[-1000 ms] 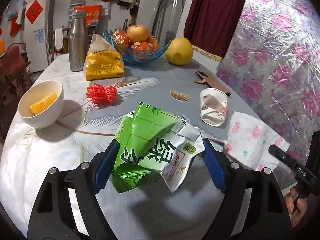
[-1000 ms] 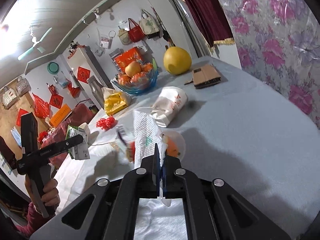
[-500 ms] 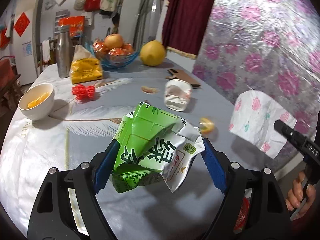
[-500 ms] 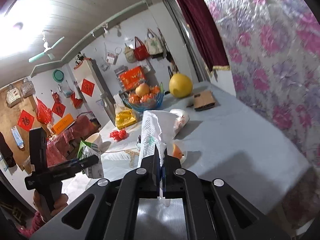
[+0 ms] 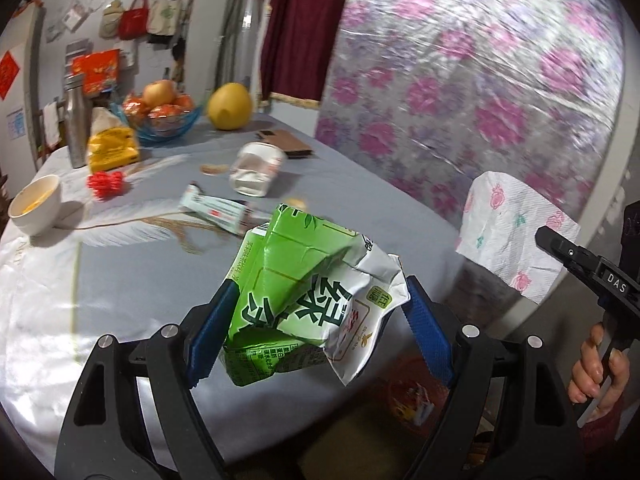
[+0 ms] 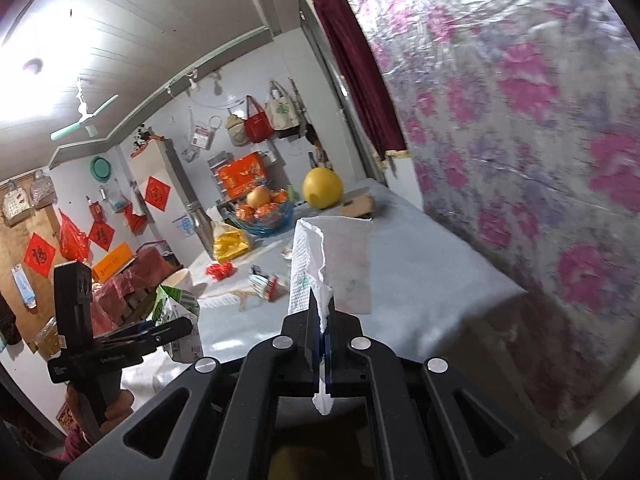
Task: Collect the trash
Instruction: 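Carry the tissue and green packet over the red wastebasket and open both grippers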
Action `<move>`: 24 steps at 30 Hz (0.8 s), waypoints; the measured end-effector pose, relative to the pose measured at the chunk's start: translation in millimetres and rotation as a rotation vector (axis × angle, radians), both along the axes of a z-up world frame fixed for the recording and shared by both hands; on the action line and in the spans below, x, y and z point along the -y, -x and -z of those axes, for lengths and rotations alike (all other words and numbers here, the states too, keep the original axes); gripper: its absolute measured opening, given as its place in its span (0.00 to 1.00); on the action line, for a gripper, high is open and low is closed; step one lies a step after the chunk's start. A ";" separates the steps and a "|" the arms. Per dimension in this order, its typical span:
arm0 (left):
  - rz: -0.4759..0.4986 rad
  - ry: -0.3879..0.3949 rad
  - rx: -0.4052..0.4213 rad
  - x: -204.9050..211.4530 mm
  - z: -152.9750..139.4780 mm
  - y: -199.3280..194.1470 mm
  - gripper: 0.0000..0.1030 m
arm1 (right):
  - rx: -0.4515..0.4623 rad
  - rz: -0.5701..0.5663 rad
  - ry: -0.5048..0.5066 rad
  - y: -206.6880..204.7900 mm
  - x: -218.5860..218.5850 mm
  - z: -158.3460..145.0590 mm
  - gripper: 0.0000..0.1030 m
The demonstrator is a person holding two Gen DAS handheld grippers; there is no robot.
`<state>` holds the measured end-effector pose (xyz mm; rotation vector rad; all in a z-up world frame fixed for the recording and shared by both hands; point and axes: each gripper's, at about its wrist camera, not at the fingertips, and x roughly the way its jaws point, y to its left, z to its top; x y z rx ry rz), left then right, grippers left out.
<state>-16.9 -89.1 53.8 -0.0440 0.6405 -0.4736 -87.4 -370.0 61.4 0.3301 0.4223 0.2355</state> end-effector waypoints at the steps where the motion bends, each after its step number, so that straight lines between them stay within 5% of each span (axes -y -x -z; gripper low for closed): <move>1: 0.016 -0.003 0.000 8.6 0.5 5.2 0.78 | -0.012 0.010 0.004 8.0 8.6 3.1 0.02; 12: 0.158 -0.039 -0.053 80.0 21.8 30.5 0.78 | -0.188 0.095 0.068 43.8 65.5 58.0 0.02; 24: 0.262 -0.136 -0.126 134.6 59.2 35.2 0.78 | -0.549 0.152 0.031 24.6 101.5 200.0 0.02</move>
